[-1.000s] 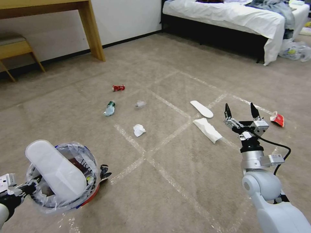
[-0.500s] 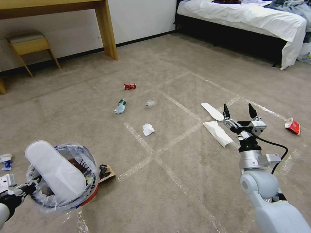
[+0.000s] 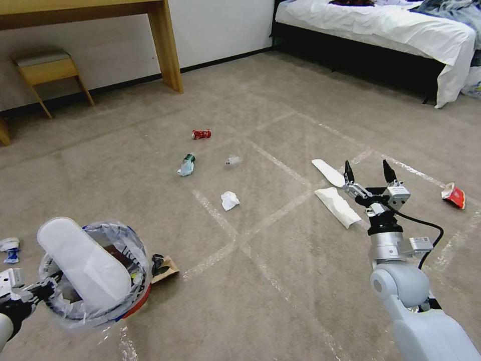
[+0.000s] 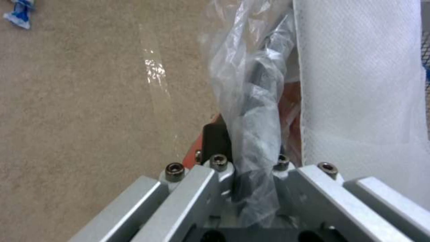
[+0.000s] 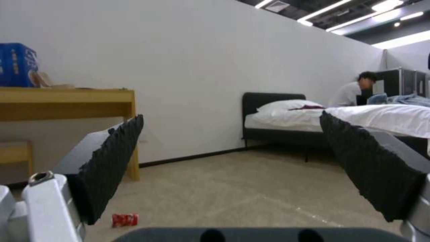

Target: Pick up the trash bin and place the garbage on the floor into it.

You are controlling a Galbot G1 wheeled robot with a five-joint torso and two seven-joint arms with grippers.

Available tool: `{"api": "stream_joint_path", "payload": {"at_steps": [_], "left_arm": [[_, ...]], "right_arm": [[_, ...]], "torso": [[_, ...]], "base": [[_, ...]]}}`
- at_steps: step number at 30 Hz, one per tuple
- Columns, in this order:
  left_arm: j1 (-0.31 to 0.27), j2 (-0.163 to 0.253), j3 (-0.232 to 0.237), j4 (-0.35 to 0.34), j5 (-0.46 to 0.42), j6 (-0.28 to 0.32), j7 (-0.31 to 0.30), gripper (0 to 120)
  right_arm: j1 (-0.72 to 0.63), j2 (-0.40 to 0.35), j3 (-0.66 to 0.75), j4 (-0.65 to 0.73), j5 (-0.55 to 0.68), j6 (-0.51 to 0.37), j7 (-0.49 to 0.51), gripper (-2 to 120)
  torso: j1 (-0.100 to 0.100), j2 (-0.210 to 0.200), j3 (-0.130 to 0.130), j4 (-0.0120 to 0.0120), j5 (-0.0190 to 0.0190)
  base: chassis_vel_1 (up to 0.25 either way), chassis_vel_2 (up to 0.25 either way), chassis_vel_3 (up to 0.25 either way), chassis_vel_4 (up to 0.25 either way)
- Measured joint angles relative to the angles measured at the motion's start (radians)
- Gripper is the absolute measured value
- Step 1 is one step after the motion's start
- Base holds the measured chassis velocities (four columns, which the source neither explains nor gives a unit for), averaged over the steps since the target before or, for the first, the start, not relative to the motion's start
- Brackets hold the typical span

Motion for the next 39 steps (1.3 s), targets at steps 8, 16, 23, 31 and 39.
{"api": "stream_joint_path", "payload": {"at_steps": [8,16,23,31,39], "left_arm": [[0.007,0.000,-0.003,-0.008,-0.002,0.000,0.001,1],[0.010,-0.006,-0.003,-0.016,-0.001,0.000,0.005,1],[0.011,-0.007,-0.005,-0.018,-0.001,0.000,0.006,1],[0.010,-0.011,-0.005,-0.017,0.000,0.000,0.006,1],[0.005,-0.012,-0.003,-0.014,0.000,0.000,0.005,1]], "right_arm": [[-0.016,0.000,0.007,0.015,-0.001,-0.001,0.001,100],[-0.023,-0.003,0.017,0.025,0.000,-0.002,0.002,100],[-0.023,-0.002,0.017,0.023,0.001,-0.002,0.002,100],[-0.018,0.000,0.012,0.015,0.001,-0.001,0.002,100],[-0.013,0.000,0.009,0.007,0.001,0.001,0.002,100]], "torso": [[0.000,0.000,0.000,0.0000,0.0000],[0.000,0.000,0.000,-0.0001,0.0000],[0.000,0.000,0.000,0.0001,0.0000],[0.000,0.000,0.000,0.0000,0.0000],[0.000,0.000,0.000,0.0000,0.0000]], "base": [[0.000,0.000,0.000,0.000],[0.000,0.000,0.000,0.000],[0.000,0.000,0.000,0.000],[0.000,0.000,0.000,0.000],[0.000,0.000,0.000,0.000]]}}
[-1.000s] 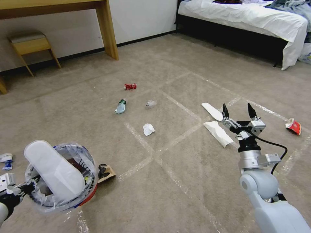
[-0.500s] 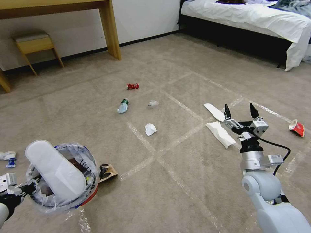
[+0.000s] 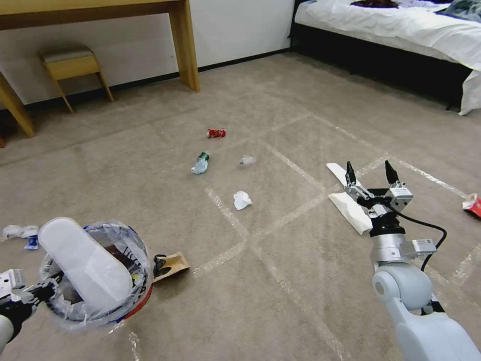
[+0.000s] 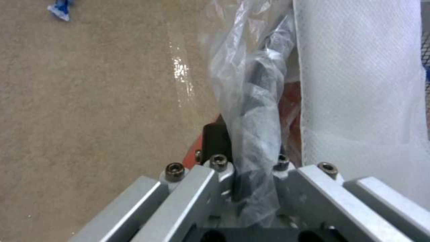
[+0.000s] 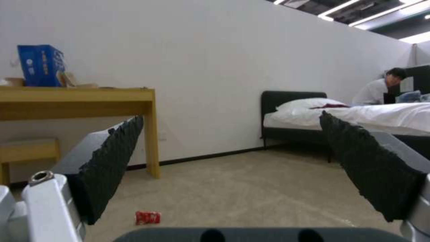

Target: Pick up the trash bin and place the garbage on the floor into it.

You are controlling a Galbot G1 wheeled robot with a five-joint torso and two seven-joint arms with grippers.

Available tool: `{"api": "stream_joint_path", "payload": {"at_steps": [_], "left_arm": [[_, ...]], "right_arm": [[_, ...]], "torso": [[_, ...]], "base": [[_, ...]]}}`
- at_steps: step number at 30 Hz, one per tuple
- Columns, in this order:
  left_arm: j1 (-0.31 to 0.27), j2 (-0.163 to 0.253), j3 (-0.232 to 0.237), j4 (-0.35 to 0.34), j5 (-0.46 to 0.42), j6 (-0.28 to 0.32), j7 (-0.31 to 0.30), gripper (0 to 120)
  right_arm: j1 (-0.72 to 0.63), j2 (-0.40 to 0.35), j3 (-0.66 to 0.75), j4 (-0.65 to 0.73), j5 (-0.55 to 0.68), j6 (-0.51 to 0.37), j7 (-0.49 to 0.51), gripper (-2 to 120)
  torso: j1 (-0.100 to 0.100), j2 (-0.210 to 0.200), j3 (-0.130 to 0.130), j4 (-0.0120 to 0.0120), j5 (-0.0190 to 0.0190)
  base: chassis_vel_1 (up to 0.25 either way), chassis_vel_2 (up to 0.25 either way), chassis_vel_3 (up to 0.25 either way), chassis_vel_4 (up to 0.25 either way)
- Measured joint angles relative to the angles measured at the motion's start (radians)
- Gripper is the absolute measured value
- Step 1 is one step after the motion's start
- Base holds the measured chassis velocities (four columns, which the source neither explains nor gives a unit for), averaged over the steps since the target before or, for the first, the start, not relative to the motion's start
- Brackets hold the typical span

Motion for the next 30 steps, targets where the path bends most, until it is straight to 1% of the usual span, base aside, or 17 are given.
{"api": "stream_joint_path", "payload": {"at_steps": [22,30], "left_arm": [[-0.002,0.006,-0.005,0.003,-0.006,0.000,0.000,1],[-0.006,0.002,-0.001,0.006,-0.004,0.000,0.000,1]], "right_arm": [[0.016,-0.004,-0.009,-0.002,0.001,-0.005,0.002,100],[0.011,-0.005,-0.007,-0.002,0.000,-0.005,0.003,100]], "torso": [[0.000,0.000,0.000,0.0000,0.0000],[0.000,0.000,0.000,0.0001,0.0000]], "base": [[0.000,0.000,0.000,0.000],[0.000,0.000,0.000,0.000]]}}
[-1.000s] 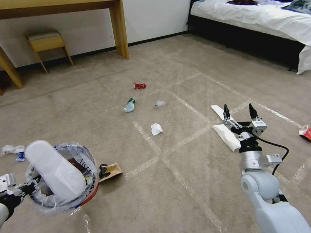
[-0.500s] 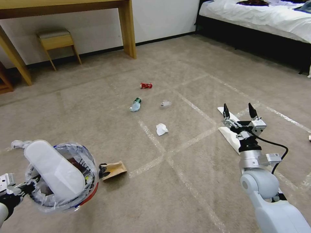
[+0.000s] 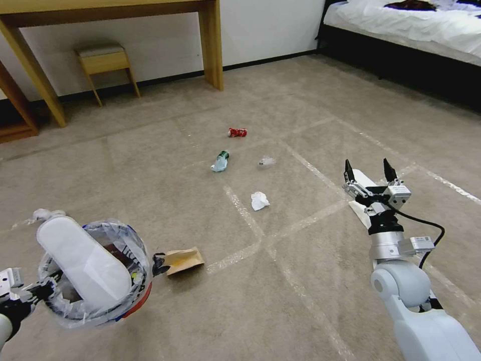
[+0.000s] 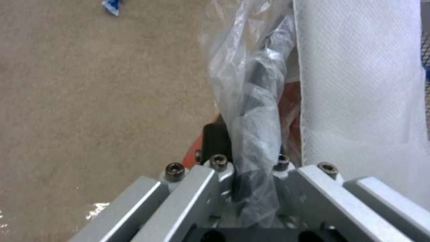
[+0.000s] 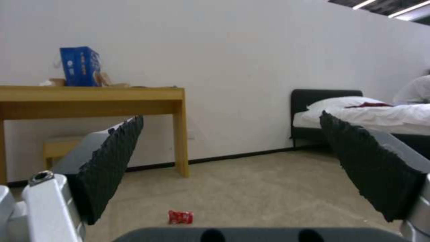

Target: Pick up the trash bin and place the garbage on the floor into it.

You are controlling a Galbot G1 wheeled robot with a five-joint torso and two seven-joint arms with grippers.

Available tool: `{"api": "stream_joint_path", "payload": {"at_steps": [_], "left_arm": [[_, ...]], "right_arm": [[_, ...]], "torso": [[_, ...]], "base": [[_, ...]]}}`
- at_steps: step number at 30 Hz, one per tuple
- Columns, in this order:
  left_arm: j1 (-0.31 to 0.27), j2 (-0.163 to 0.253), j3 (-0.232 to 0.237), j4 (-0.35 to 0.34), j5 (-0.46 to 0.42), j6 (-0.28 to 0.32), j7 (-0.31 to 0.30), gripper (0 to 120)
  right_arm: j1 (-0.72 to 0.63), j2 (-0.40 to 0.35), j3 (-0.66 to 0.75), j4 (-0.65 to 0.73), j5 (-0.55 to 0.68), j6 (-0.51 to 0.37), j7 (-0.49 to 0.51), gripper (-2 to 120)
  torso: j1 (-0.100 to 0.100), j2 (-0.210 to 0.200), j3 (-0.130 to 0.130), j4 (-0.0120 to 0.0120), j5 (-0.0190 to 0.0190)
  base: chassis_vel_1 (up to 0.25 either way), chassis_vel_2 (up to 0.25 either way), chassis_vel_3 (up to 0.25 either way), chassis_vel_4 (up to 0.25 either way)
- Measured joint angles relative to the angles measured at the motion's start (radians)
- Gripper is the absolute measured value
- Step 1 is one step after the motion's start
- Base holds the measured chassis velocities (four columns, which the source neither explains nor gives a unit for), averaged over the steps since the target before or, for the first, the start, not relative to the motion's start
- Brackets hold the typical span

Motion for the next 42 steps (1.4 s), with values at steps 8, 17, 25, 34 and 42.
{"api": "stream_joint_path", "payload": {"at_steps": [8,17,25,34,42], "left_arm": [[0.002,0.001,0.001,0.004,0.013,-0.006,0.008,1],[0.000,0.010,-0.006,0.011,0.017,-0.007,0.009,1],[-0.001,0.015,-0.011,0.019,0.019,-0.007,0.007,1],[-0.001,0.012,-0.011,0.022,0.019,-0.007,0.008,1],[-0.004,0.010,-0.009,0.026,0.020,-0.008,0.009,1]], "right_arm": [[-0.004,0.003,0.002,-0.002,-0.007,-0.002,0.000,100],[-0.010,0.008,0.004,-0.002,-0.019,-0.007,-0.002,100],[-0.013,0.013,0.004,-0.001,-0.024,-0.007,-0.003,100],[-0.012,0.018,0.001,-0.008,-0.028,-0.002,-0.003,100],[-0.010,0.018,0.002,-0.013,-0.028,0.000,-0.003,100]], "torso": [[0.000,0.000,0.000,-0.0003,0.0000],[0.000,0.000,0.000,-0.0002,0.0000],[0.000,0.000,0.000,-0.0001,0.0001],[0.000,0.000,0.000,-0.0001,0.0000],[0.000,0.000,0.000,-0.0002,0.0000]], "base": [[0.000,0.000,0.000,0.000],[0.000,0.000,0.000,0.000],[-0.027,0.039,0.042,-0.038],[-0.097,0.110,0.098,-0.112],[-0.023,0.014,0.019,-0.023]]}}
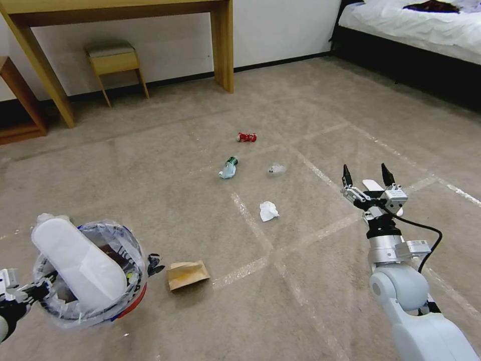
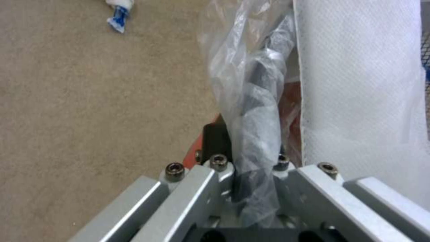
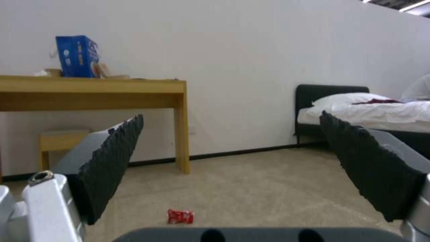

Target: Pick up the trash bin and place the garbage on the floor into it.

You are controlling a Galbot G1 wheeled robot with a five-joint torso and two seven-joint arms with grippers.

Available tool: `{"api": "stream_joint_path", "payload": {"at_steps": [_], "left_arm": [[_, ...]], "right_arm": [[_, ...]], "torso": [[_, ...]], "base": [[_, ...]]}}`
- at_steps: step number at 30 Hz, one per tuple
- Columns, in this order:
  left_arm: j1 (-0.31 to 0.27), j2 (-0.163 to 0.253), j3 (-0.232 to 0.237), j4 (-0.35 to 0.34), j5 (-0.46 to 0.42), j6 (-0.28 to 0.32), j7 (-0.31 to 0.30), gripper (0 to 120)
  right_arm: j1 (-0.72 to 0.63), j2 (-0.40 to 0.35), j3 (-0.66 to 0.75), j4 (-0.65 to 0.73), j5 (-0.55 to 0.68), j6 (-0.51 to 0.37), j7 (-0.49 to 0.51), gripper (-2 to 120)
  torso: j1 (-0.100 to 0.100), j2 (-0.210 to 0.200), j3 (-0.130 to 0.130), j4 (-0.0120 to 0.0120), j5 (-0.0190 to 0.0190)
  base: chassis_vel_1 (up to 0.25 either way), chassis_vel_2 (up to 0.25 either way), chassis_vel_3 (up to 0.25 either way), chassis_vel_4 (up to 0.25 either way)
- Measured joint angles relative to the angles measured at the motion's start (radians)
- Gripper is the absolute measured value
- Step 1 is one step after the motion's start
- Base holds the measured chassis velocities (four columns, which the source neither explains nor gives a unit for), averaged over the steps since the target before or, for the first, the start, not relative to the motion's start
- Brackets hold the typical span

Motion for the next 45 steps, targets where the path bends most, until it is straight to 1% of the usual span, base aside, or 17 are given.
{"api": "stream_joint_path", "payload": {"at_steps": [21,24,26,28,29,31,32,33,34,35,37,38,39,40,43,44,45], "left_arm": [[-0.014,-0.004,0.002,0.013,0.008,-0.001,0.001,1],[-0.018,-0.005,0.003,0.015,0.011,-0.001,0.000,1],[-0.018,-0.007,0.004,0.017,0.013,-0.001,-0.001,1],[-0.016,-0.008,0.006,0.017,0.016,-0.001,-0.001,1],[-0.016,-0.008,0.006,0.017,0.016,-0.001,-0.001,1],[-0.021,-0.009,0.010,0.017,0.016,0.001,-0.001,1],[-0.021,-0.009,0.010,0.017,0.016,0.001,-0.001,1],[-0.025,-0.009,0.012,0.017,0.016,0.001,-0.002,1],[-0.029,-0.006,0.016,0.018,0.015,0.002,-0.003,1],[-0.029,-0.006,0.016,0.018,0.015,0.002,-0.003,1],[-0.034,0.001,0.021,0.018,0.011,0.005,-0.005,1],[-0.034,0.001,0.021,0.018,0.011,0.005,-0.005,1],[-0.035,0.003,0.022,0.017,0.009,0.006,-0.006,1],[-0.035,0.003,0.022,0.017,0.009,0.006,-0.006,1],[-0.037,0.008,0.016,0.011,-0.004,0.010,-0.009,1],[-0.037,0.008,0.016,0.011,-0.004,0.010,-0.009,1],[-0.036,0.010,0.012,0.012,-0.006,0.010,-0.009,1]], "right_arm": [[0.029,-0.013,-0.024,-0.027,-0.005,0.004,0.000,100],[0.058,-0.041,-0.047,-0.036,-0.003,0.004,0.000,100],[0.077,-0.057,-0.065,-0.043,-0.002,0.002,0.000,100],[0.110,-0.087,-0.100,-0.047,0.008,-0.025,0.000,100],[0.110,-0.087,-0.100,-0.047,0.008,-0.025,0.000,100],[0.151,-0.127,-0.144,-0.045,0.039,-0.072,0.003,100],[0.151,-0.127,-0.144,-0.045,0.039,-0.072,0.003,100],[0.162,-0.141,-0.160,-0.041,0.054,-0.093,0.003,100],[0.191,-0.175,-0.207,-0.029,0.087,-0.138,0.001,100],[0.191,-0.175,-0.207,-0.029,0.087,-0.138,0.001,100],[0.239,-0.231,-0.307,-0.004,0.144,-0.228,-0.008,100],[0.239,-0.231,-0.307,-0.004,0.144,-0.228,-0.008,100],[0.264,-0.249,-0.357,0.003,0.164,-0.262,-0.009,100],[0.264,-0.249,-0.357,0.003,0.164,-0.262,-0.009,100],[0.417,-0.287,-0.598,0.015,0.282,-0.399,-0.003,100],[0.417,-0.287,-0.598,0.015,0.282,-0.399,-0.003,100],[0.471,-0.290,-0.667,0.015,0.325,-0.433,0.005,100]], "torso": [[0.000,0.000,0.000,0.0001,0.0000],[0.000,0.000,0.000,-0.0003,0.0001],[0.000,0.000,0.000,0.0000,0.0001],[0.000,0.000,0.000,0.0001,0.0001],[0.000,0.000,0.000,0.0001,0.0001],[0.000,0.000,0.000,0.0003,0.0001],[0.000,0.000,0.000,0.0003,0.0001],[0.000,0.000,0.000,0.0003,0.0001],[0.000,0.000,0.000,-0.0002,0.0000],[0.000,0.000,0.000,-0.0002,0.0000],[0.000,0.000,0.000,0.0000,0.0000],[0.000,0.000,0.000,0.0000,0.0000],[0.000,0.000,0.000,-0.0002,-0.0002],[0.000,0.000,0.000,-0.0002,-0.0002],[0.000,0.000,0.000,0.0000,0.0000],[0.000,0.000,0.000,0.0000,0.0000],[0.000,0.000,0.000,-0.0001,0.0000]], "base": [[-0.024,0.024,0.023,-0.018],[0.000,0.000,0.000,0.000],[0.000,0.000,0.000,0.000],[0.000,0.000,0.000,0.000],[0.000,0.000,0.000,0.000],[0.000,0.000,0.000,0.000],[0.000,0.000,0.000,0.000],[0.000,0.000,0.000,0.000],[0.000,0.000,0.000,0.000],[0.000,0.000,0.000,0.000],[0.000,0.000,0.000,0.000],[0.000,0.000,0.000,0.000],[0.000,0.000,0.000,0.000],[0.000,0.000,0.000,0.000],[0.000,0.000,0.000,0.000],[0.000,0.000,0.000,0.000],[0.000,0.000,0.000,0.000]]}}
